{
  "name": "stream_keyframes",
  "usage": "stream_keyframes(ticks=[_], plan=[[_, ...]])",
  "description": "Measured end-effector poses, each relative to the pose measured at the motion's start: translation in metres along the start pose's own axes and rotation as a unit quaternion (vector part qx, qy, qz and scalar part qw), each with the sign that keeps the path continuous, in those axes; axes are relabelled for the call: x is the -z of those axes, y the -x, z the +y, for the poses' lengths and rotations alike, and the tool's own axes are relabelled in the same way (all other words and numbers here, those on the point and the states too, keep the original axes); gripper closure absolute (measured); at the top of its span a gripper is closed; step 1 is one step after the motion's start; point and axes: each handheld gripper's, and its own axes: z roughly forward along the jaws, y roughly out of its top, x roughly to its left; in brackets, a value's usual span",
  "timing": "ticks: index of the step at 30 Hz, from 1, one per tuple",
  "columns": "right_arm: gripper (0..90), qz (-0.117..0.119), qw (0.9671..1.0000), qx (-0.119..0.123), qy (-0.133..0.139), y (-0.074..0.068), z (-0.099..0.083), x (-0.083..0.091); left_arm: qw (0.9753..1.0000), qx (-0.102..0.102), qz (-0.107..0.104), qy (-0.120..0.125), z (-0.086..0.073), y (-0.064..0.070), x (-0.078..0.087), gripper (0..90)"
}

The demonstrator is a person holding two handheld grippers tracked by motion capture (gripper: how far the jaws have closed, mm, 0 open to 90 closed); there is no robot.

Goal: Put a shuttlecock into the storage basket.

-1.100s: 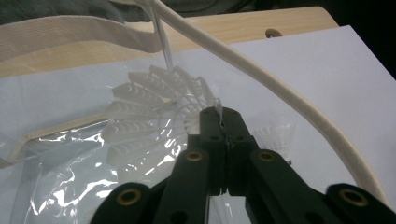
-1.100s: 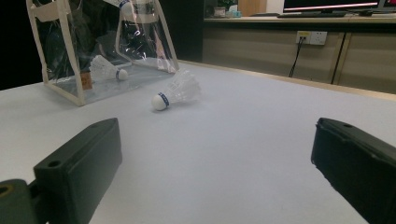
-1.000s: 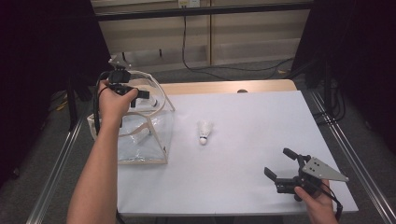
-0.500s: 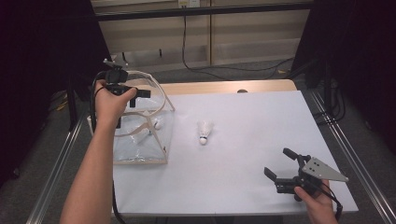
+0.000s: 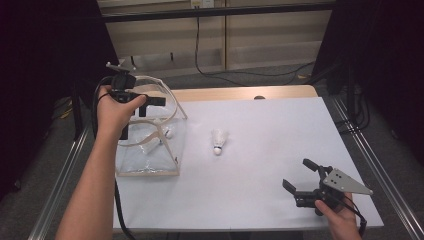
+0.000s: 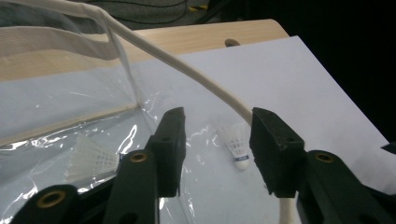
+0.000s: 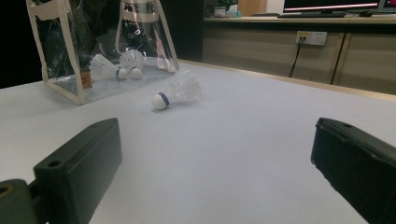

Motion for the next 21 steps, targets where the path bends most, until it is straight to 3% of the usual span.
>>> stream_keyframes(ticks=[11, 21], plan=[[1.5, -0.001, 1.0000, 0.000, 0.000, 0.000, 0.000, 0.000, 0.9991, -0.028, -0.031, -0.001, -0.002, 0.012, 0.005, 44.0], [1.5, 0.000, 1.0000, -0.001, -0.001, -0.001, 0.000, 0.000, 0.9975, -0.036, -0.061, -0.005, -0.004, 0.025, 0.003, 33.9]])
